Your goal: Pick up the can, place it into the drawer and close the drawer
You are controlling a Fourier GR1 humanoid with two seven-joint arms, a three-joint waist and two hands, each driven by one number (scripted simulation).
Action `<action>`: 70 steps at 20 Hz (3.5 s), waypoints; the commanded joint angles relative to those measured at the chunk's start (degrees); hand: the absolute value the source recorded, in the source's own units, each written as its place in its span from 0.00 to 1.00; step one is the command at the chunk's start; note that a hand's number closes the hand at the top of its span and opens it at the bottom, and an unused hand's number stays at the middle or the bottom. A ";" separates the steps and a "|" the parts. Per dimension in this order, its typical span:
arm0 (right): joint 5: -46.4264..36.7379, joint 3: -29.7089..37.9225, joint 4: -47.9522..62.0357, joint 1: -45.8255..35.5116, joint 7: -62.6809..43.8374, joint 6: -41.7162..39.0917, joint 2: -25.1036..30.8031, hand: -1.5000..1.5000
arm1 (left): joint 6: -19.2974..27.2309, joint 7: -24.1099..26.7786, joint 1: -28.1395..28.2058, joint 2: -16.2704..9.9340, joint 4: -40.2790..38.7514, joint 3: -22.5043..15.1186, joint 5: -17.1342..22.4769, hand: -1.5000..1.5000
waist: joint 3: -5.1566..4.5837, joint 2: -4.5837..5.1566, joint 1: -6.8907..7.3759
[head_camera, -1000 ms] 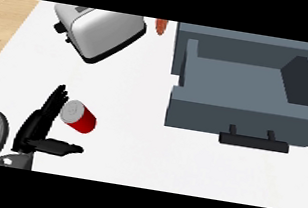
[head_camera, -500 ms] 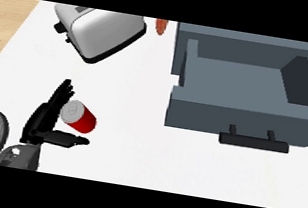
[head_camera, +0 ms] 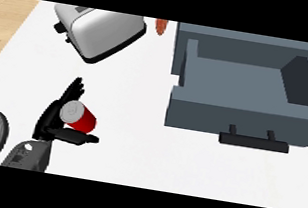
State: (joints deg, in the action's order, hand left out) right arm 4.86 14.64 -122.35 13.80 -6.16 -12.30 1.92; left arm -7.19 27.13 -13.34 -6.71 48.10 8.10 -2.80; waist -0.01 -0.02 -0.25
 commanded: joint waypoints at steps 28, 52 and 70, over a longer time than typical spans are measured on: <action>-0.42 -0.70 0.04 0.48 0.71 1.08 -1.86 0.00 | 8.43 -10.03 -6.37 2.92 12.69 4.24 7.74 1.00 | 0.02 0.00 0.05; -0.12 -1.25 -3.65 5.75 2.33 1.00 -1.89 0.00 | 22.48 -39.26 -26.15 6.70 29.99 -14.43 1.75 1.00 | 0.02 -0.01 -0.30; 0.43 0.39 -2.07 2.57 1.53 -0.58 -1.76 0.00 | 37.79 -45.12 -60.54 6.71 4.56 -20.01 9.47 1.00 | 0.07 0.21 -1.59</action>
State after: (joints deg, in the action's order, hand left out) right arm 6.21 16.09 -125.07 15.66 -5.70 -12.31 0.94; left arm 27.41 -16.06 -66.94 -0.01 57.74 -10.93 4.96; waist 0.04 0.17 -1.46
